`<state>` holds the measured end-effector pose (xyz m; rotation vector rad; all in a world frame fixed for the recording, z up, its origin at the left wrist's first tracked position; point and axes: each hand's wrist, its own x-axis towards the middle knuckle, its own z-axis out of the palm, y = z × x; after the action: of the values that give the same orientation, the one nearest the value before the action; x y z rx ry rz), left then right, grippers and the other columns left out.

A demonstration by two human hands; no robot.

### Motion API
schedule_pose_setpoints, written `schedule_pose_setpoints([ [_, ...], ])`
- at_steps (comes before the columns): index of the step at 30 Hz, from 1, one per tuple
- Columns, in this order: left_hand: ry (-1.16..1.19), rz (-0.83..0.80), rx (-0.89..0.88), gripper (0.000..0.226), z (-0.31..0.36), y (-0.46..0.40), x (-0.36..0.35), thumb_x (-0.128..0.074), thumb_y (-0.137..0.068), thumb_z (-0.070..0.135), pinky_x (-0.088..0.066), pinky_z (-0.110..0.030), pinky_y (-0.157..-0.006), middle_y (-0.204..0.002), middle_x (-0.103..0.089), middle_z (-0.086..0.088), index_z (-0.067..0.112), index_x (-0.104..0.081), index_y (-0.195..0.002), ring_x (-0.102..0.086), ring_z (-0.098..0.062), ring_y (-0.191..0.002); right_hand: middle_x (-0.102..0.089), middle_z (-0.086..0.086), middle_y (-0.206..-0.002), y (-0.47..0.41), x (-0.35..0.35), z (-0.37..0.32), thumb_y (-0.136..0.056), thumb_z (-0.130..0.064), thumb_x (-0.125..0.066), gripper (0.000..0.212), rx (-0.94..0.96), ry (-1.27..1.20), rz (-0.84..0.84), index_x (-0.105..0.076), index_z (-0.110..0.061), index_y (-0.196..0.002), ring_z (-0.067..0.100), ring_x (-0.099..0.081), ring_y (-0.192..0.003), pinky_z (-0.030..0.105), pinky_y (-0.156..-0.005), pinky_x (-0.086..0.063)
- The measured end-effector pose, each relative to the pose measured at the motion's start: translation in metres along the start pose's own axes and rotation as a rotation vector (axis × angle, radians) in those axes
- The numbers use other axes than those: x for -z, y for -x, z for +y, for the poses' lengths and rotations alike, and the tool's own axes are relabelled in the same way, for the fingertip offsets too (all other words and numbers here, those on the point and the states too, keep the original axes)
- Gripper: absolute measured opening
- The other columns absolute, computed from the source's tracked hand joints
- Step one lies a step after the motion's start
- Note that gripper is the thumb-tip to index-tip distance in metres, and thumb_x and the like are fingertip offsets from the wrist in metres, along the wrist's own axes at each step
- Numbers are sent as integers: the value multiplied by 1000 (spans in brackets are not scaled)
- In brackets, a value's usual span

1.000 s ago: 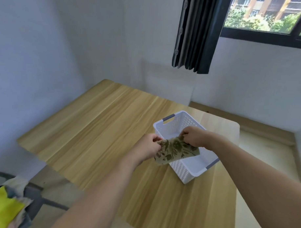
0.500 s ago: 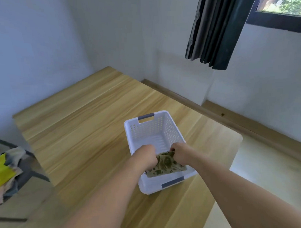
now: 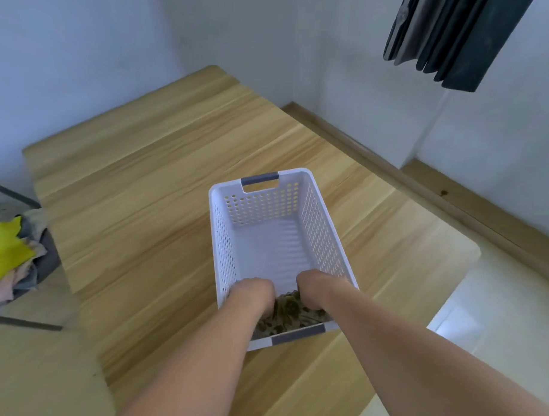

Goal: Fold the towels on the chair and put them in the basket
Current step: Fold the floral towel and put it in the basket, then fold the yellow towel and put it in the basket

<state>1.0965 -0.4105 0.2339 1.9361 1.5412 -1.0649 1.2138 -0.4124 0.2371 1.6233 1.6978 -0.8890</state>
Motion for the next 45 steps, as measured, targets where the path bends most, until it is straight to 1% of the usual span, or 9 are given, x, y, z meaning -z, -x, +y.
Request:
schedule_pose_setpoints([
  [5,-150,-5,-7,33,9,-13,-2,-51,-91,13,-32,-34,-105,-133,-50,-10,12,-56,-124,-44,-26,-125,-58,11,-124,-12,-5,9,-93,-3,-52,31,1,77,2,-54,-5,-124,27,-58,-111,31,-87,-47],
  [11,-127,-1,9,32,12,-19,2,-54,-88,12,-38,-33,-98,-125,-57,-8,11,-59,-120,-52,-24,-117,-54,11,-128,-16,0,8,-94,-4,-52,34,26,167,-15,-51,-4,-128,28,-55,-118,36,-99,-45],
  [14,-95,21,15,29,9,-5,8,-55,-88,12,-45,-34,-89,-121,-59,-8,10,-60,-116,-57,-25,-111,-56,10,-117,-1,8,8,-93,-6,-54,33,31,129,20,-53,-5,-126,27,-58,-109,34,-93,-48],
  [16,-79,132,-6,27,5,11,17,-55,-87,13,-47,-34,-86,-118,-61,-8,11,-62,-113,-58,-27,-108,-56,11,-108,17,15,13,-93,-6,-51,30,61,5,124,-55,-4,-122,29,-59,-105,33,-85,-48],
  [19,-62,357,-54,25,-6,46,30,-50,-91,14,-41,-32,-84,-119,-60,-10,12,-59,-114,-55,-29,-110,-55,12,-124,58,30,17,-92,-1,-42,37,81,-117,237,-50,-4,-128,29,-59,-108,32,-78,-48],
  [23,10,635,-115,18,-22,90,41,-44,-96,17,-38,-35,-92,-117,-57,-10,10,-54,-111,-52,-29,-111,-48,12,-131,106,47,11,-89,0,-40,43,108,-282,369,-47,-4,-131,29,-58,-107,36,-85,-52],
  [29,144,806,-118,27,-53,133,55,-40,-100,25,-39,-35,-93,-130,-50,-5,11,-47,-122,-45,-26,-121,-43,9,-136,152,57,-10,-89,-6,-42,44,128,-341,527,-44,-6,-133,28,-50,-116,35,-89,-48],
  [37,160,949,-164,36,-116,177,54,-41,-99,22,-38,-35,-96,-134,-49,-7,10,-43,-132,-46,-27,-121,-47,8,-133,195,60,-76,-89,-7,-44,44,78,-370,686,-43,-8,-134,27,-52,-115,32,-86,-44],
  [45,169,997,-252,41,-243,210,25,-44,-99,28,-36,-37,-101,-137,-48,-10,9,-44,-134,-44,-28,-125,-45,10,-136,220,53,-209,-90,-10,-48,46,29,-402,787,-41,-8,-136,27,-48,-120,33,-91,-42],
])
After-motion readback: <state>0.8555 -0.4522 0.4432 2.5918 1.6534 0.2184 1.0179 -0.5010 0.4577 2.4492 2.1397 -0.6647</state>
